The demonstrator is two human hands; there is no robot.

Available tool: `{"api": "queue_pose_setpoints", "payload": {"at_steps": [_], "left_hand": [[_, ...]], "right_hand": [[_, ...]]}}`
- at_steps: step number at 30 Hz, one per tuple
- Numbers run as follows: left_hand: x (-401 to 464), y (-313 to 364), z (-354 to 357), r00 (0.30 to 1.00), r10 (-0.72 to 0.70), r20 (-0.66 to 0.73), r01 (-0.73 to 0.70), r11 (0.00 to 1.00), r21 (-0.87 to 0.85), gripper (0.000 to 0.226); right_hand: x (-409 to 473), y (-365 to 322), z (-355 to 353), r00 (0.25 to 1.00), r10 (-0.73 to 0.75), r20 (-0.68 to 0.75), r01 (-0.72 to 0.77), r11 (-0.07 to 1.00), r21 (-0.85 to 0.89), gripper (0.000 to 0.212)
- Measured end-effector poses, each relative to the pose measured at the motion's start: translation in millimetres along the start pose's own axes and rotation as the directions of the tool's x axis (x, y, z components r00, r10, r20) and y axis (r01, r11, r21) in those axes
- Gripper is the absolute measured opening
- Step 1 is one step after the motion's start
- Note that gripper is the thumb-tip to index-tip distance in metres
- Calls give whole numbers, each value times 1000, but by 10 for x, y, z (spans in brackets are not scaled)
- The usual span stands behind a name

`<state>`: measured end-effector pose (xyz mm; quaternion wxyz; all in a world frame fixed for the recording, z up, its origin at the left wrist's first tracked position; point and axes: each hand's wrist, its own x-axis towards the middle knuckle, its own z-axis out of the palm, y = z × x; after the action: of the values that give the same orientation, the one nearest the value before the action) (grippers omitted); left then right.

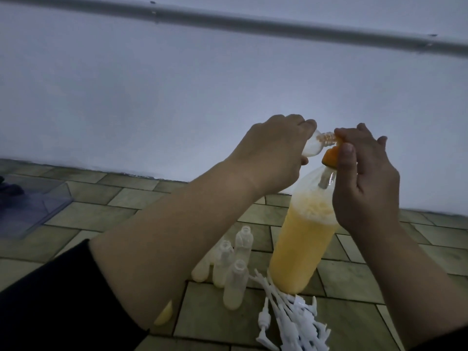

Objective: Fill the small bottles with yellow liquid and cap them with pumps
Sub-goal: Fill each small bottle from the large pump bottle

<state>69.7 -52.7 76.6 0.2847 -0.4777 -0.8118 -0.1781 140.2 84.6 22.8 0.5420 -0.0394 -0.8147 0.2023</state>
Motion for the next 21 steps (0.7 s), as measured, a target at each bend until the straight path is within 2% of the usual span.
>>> {"api": "queue_pose_setpoints", "payload": {"at_steps": [5, 10, 16, 21], "left_hand": [[21, 31, -40, 997, -2, -73, 3, 1000, 11, 48], [-17, 64, 96, 998, -21, -66, 20, 999, -27, 49], [2, 2, -13, 998, 4, -60, -2, 1000, 32, 48], [17, 26, -29, 996, 3, -88, -3, 1000, 5, 46]], "right_hand": [[86, -39, -60, 997, -72, -7, 72, 994, -77, 54], [-5, 58, 62, 995, 3, -104, -5, 1000, -13, 43], [94, -39, -65, 999, 38, -15, -37, 998, 57, 49], [90, -84, -72, 998, 13, -57, -11, 999, 39, 47]]}}
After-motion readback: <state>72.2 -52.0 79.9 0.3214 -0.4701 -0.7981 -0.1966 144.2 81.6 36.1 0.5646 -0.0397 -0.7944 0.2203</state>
